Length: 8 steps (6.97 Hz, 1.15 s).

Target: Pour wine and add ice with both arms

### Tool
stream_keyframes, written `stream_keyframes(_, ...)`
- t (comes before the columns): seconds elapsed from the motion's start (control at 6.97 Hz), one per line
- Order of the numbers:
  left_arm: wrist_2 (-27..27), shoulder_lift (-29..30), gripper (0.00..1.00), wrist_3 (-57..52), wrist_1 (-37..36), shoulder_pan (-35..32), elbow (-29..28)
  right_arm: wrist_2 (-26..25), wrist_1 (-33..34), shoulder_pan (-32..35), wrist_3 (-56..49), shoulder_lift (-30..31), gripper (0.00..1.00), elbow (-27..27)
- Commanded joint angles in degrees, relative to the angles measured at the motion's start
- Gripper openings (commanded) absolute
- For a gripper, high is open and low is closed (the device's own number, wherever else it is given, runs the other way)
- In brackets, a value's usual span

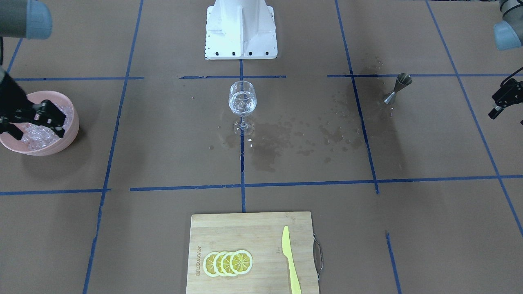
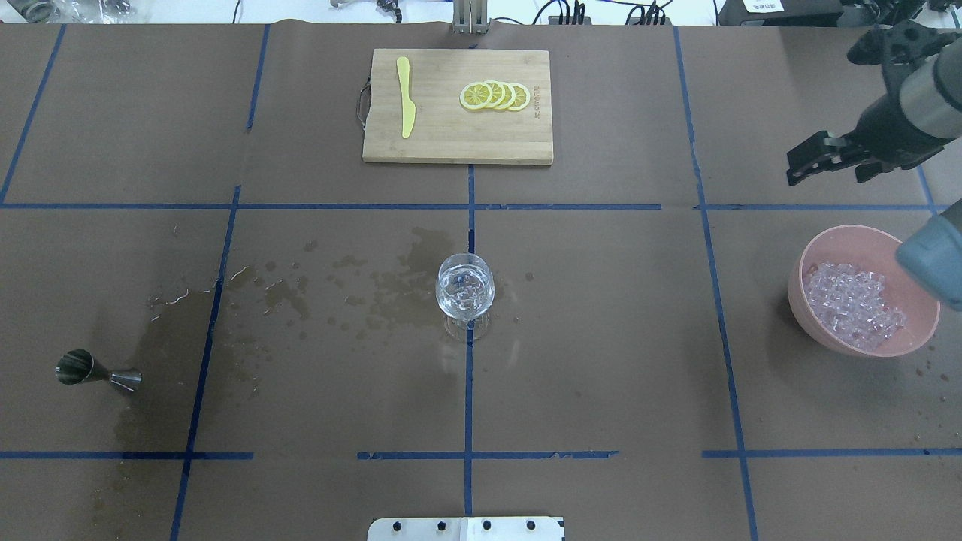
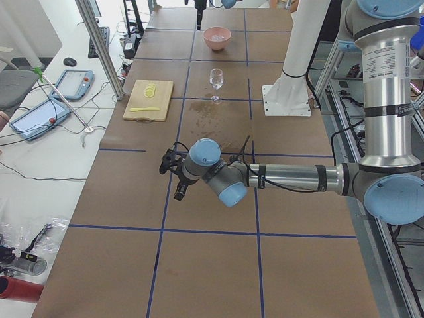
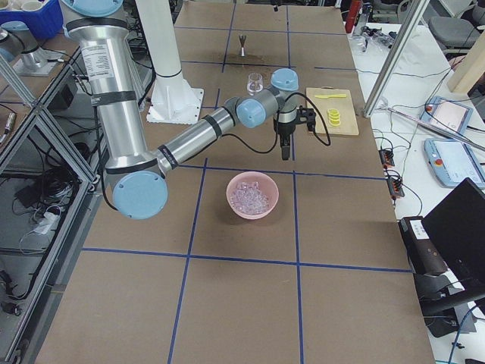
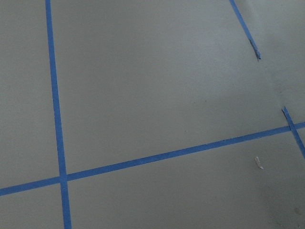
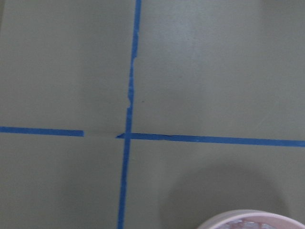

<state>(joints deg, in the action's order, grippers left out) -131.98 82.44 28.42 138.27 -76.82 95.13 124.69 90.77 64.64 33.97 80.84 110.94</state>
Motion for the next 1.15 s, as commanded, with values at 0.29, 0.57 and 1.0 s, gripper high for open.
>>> stream_keyframes(0.29, -2.4, 0.0, 1.00, -14.9, -1.1, -1.2, -0.3, 7.9, 0.2, 16.6, -27.2, 4.5, 1.00, -10.6)
stream_keyframes(0.57, -3.0, 0.1, 1.00, -16.0, -6.7, -1.7, 0.3, 7.9, 0.2, 18.8, -33.4, 4.5, 1.00, -14.2)
stream_keyframes(1.0, -4.8, 0.7, 1.00, -24.3, -22.5, -4.2, 2.4, 9.6, 0.2, 21.0, -37.4, 4.5, 1.00, -17.3)
